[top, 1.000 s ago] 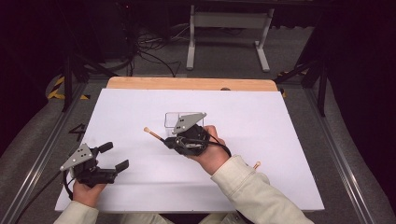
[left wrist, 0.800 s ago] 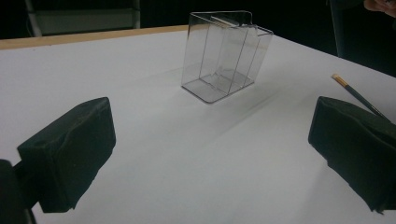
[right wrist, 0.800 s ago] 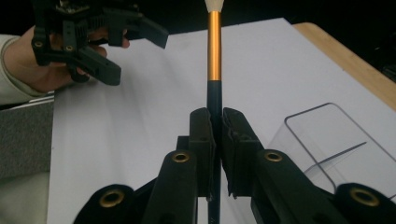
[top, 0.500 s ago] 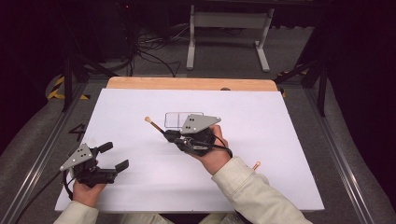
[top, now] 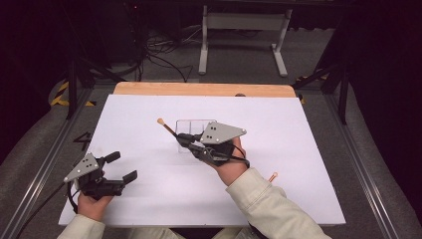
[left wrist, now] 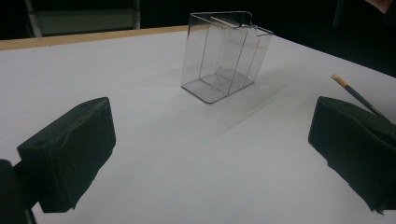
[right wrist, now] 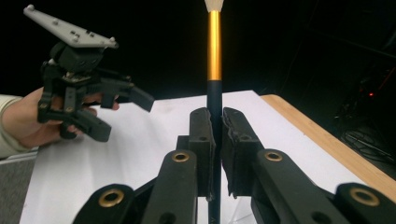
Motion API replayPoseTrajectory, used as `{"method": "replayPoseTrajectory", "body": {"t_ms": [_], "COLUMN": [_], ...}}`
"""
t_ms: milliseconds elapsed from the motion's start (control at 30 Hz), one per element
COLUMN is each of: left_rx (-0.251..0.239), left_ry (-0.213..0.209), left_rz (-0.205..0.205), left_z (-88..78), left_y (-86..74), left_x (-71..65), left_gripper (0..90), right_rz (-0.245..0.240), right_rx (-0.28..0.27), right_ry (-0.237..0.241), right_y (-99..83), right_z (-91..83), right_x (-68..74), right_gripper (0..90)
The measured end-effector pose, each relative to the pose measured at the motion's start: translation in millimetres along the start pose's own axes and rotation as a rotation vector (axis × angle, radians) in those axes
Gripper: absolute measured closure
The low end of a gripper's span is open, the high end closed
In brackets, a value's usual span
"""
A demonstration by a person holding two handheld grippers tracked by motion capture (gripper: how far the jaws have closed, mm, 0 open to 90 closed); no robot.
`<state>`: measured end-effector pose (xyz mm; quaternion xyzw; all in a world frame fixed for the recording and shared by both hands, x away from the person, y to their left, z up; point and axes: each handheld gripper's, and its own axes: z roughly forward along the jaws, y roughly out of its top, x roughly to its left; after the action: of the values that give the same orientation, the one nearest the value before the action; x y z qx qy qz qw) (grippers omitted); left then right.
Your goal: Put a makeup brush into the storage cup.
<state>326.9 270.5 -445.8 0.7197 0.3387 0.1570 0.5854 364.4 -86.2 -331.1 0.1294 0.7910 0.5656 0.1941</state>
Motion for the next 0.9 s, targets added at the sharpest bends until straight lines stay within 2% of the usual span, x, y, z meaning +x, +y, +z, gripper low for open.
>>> {"method": "replayPoseTrajectory", "body": {"t_ms": [433,900], "left_rx": [0.002,0.002], "left_ry": [-0.002,-0.004], "left_rz": [-0.004,-0.005], "left_z": [0.2,0.5], "left_y": [-0.2,-0.3], "left_x": [0.1,0.5], "left_gripper": [1.4,1.4], "right_rz": [0.088,0.129], "right_rx": [-0.108,-0.189], "right_ry": [-0.037,-0.083], "right_y": [-7.5,-13.8], "right_z": [-7.0,-12.1], "right_x": [-17.6,-28.8], "right_gripper": [83.1,83.2]}}
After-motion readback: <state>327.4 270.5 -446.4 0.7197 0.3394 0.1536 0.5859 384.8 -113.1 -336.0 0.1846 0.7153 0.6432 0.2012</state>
